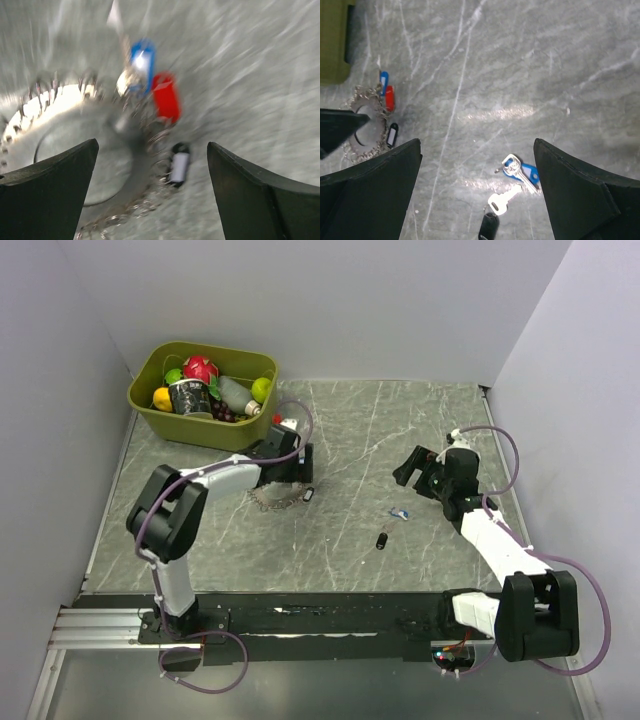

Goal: Put the keys on the keyring

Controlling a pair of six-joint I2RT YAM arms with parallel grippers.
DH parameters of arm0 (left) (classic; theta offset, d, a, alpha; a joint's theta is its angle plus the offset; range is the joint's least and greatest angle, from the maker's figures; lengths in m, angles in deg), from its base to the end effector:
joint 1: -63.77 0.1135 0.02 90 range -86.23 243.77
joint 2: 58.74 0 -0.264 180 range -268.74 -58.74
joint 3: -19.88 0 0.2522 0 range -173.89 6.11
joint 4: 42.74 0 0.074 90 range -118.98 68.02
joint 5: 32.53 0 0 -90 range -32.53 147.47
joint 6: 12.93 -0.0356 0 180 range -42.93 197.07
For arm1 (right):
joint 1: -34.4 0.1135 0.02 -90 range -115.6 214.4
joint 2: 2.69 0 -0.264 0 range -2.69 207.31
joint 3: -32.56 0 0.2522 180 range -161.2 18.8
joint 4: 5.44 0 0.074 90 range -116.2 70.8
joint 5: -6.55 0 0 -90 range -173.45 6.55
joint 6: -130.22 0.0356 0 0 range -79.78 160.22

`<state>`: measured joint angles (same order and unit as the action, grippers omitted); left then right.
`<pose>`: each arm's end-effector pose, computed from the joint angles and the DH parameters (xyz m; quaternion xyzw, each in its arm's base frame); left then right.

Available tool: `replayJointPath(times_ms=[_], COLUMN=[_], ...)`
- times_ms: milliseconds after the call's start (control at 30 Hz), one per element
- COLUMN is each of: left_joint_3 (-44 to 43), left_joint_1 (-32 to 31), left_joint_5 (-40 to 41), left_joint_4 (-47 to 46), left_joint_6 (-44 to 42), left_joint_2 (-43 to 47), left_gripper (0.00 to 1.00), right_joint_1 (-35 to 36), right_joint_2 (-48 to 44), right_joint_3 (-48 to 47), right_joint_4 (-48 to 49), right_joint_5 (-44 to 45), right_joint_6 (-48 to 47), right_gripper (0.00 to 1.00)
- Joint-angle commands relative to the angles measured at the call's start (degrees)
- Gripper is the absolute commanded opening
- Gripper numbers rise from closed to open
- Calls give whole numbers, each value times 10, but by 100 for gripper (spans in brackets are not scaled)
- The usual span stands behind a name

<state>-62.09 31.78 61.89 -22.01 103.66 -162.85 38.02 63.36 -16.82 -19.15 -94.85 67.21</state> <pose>0.3392 -0.2086 0.2000 0.0277 0.9156 -0.1646 0.3657 0.2474 0.0227 0.2274 0.1265 0.8555 0.2137 0.4544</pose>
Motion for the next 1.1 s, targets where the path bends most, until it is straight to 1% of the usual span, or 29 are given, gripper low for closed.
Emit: replayJointPath(times_ms=[0, 100, 133, 233, 267, 300, 333, 500, 600, 667, 700, 767, 833, 867, 967, 1000, 1067], left_joint_3=[-24, -10, -4, 31, 39, 47, 61, 82, 98, 105, 111, 131, 126, 117, 83, 67, 50], left_joint_1=[-7, -10, -11, -15, -18, -20, -23, -63, -84, -94, -96, -97, -97, -97, -97, -96, -96], left_joint_5=[33, 29, 20, -30, -39, -73, -85, -129, -177, -215, -221, -214, -184, -149, -102, -77, -55], left_joint_4=[62, 66, 64, 50, 44, 27, 21, 10, -13, -28, -36, -59, -46, -25, 2, 4, 15], left_joint_6=[4, 13, 15, 21, 27, 30, 33, 46, 57, 64, 68, 76, 70, 66, 46, 42, 32], left_joint_2=[-25, -35, -36, -30, -25, -22, -21, -12, -6, -2, 2, 25, 49, 55, 80, 88, 107], left_gripper=[96, 96, 96, 98, 99, 99, 99, 98, 97, 97, 96, 97, 98, 99, 100, 97, 96], right_joint_1=[4, 5, 5, 12, 23, 31, 41, 121, 140, 141, 140, 141, 141, 140, 142, 142, 143], right_joint_2=[-22, -21, -18, -13, -17, -21, -25, -21, -19, -22, -26, -37, -51, -57, -75, -78, -80], right_joint_3=[-30, -30, -43, -53, -49, -46, -45, -55, -40, -31, -22, -15, -9, -8, 4, 11, 12], right_joint_4=[-34, -46, -72, -99, -97, -96, -102, -146, -155, -158, -160, -164, -177, -182, -187, -187, -193], right_joint_5=[21, 30, 35, 45, 46, 53, 59, 111, 113, 110, 110, 113, 126, 127, 119, 118, 117], right_joint_6=[-11, -6, -5, -5, -5, -5, -4, -4, 3, 10, 10, 14, 15, 17, 18, 19, 19], right_gripper=[100, 100, 100, 100, 100, 100, 100, 100, 100, 100, 100, 100, 100, 100, 100, 100, 100])
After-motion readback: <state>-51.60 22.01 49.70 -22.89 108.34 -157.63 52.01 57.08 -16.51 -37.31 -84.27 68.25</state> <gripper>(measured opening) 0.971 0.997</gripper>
